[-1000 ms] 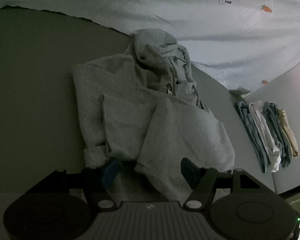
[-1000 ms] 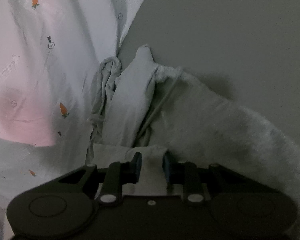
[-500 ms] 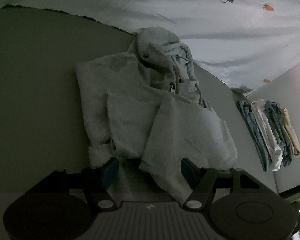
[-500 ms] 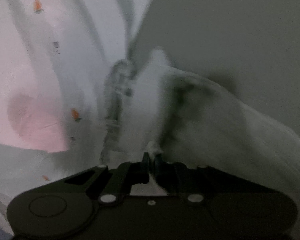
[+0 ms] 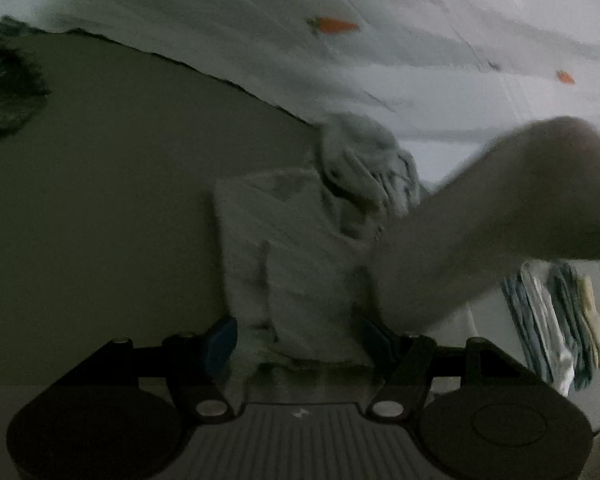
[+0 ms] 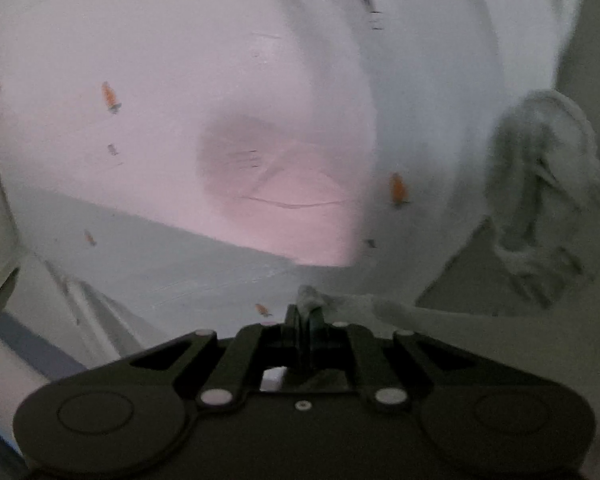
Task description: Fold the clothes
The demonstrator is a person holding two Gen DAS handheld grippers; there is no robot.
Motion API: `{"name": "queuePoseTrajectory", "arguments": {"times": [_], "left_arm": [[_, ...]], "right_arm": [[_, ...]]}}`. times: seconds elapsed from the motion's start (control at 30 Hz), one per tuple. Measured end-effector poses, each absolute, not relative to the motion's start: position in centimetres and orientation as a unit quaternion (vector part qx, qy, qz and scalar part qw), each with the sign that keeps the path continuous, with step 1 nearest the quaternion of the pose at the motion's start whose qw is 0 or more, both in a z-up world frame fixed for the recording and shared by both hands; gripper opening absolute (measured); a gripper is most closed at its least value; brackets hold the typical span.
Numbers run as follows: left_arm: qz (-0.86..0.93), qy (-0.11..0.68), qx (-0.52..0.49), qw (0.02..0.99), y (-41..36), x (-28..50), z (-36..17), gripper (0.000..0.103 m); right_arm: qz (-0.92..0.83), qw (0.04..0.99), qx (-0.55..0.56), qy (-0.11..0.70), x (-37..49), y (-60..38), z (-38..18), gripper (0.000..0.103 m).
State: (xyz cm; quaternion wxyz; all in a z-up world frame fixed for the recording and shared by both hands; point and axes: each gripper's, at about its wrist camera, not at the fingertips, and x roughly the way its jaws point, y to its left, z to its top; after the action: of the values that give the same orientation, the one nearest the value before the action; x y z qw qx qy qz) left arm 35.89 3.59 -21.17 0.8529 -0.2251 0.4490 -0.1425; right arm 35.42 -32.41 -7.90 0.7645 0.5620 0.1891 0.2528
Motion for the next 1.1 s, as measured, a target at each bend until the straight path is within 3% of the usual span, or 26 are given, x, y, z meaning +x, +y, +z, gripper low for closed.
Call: {"name": "queuePoseTrajectory", "arguments": {"times": [0.5,0.67,0.8,0.9,0.97,1.03,1.1], "left_arm": [[-0.107,0.455,-0.200,0.861,2.2,35.7,-21.4,0.069],[-0.110,0.468,-0.157,0.862,-0.2,37.0,-22.2,0.070],[-0.108,0.467,-0.120,0.870,-1.7,38.7,-22.1,0.070],[-0.114,0.453,-0.093,0.879,-2.7,40.7,-21.3,0.074],[-0.122,0.441,-0.068,0.887,-3.6,42.6,-20.8,0.079],[-0.126,0.435,-0.039,0.891,-4.9,45.0,-20.6,0.080],[-0.131,0.426,-0.022,0.895,-6.2,47.6,-20.5,0.080]], "right_arm": [[0.054,0.795,0.513,0.320,34.0,-41.5,-16.9,0.005],[0.022,0.801,0.471,0.368,34.8,-42.5,-19.6,0.012],[-0.011,0.829,0.394,0.398,35.5,-42.5,-19.8,0.027],[-0.018,0.859,0.330,0.391,36.8,-42.5,-18.5,0.052],[-0.019,0.879,0.274,0.390,38.8,-42.1,-17.6,0.063],[-0.019,0.892,0.223,0.393,41.2,-41.7,-17.3,0.083],[-0.013,0.904,0.181,0.387,43.7,-41.6,-17.4,0.086]]}}
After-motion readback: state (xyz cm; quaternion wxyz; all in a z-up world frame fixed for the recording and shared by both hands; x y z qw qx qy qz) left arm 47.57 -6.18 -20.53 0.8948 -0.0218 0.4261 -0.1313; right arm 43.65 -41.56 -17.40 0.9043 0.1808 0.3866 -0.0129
